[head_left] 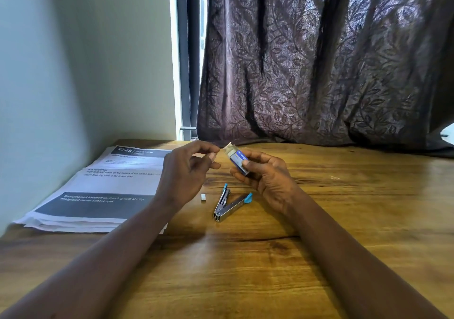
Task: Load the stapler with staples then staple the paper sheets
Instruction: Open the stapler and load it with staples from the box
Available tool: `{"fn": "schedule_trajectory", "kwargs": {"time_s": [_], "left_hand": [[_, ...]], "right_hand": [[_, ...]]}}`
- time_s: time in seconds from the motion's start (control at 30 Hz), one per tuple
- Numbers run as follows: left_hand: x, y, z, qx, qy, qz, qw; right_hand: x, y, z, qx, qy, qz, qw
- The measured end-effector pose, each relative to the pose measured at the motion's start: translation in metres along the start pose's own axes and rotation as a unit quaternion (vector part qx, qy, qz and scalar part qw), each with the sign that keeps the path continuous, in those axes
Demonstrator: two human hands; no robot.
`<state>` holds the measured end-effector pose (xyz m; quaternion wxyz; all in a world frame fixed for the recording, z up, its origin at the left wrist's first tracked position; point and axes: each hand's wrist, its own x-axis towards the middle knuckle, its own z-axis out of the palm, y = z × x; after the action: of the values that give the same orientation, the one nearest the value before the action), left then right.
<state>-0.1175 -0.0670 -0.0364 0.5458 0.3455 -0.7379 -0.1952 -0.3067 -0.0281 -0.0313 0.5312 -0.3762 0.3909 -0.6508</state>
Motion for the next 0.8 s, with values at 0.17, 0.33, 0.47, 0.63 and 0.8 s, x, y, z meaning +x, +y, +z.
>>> {"fn": "schedule_trajectory", "kwargs": {"time_s": [0.17,0.33,0.47,0.63,0.8], "left_hand": [[0.004,-0.001,-0.003,0.024,0.026,0.016,0.999],[0.005,-0.005,-0.008,0.035,0.01,0.036,0.999],[0.004,-0.006,-0.006,0.062,-0.009,0.051,0.997],[0.005,-0.007,-0.006,0.108,-0.02,0.088,0.99],[0.005,-0.011,-0.006,0.114,-0.04,0.076,0.99]], "right_hand": [[-0.005,0.005,0.004,-0.08,-0.021,-0.018,0.996],[-0.004,0.008,0.005,-0.12,-0.021,-0.029,0.992],[-0.004,0.009,0.005,-0.138,-0.025,-0.026,0.99],[-0.006,0.007,0.007,-0.143,-0.031,-0.024,0.989],[-0.007,0.007,0.007,-0.141,-0.036,-0.022,0.989]]}}
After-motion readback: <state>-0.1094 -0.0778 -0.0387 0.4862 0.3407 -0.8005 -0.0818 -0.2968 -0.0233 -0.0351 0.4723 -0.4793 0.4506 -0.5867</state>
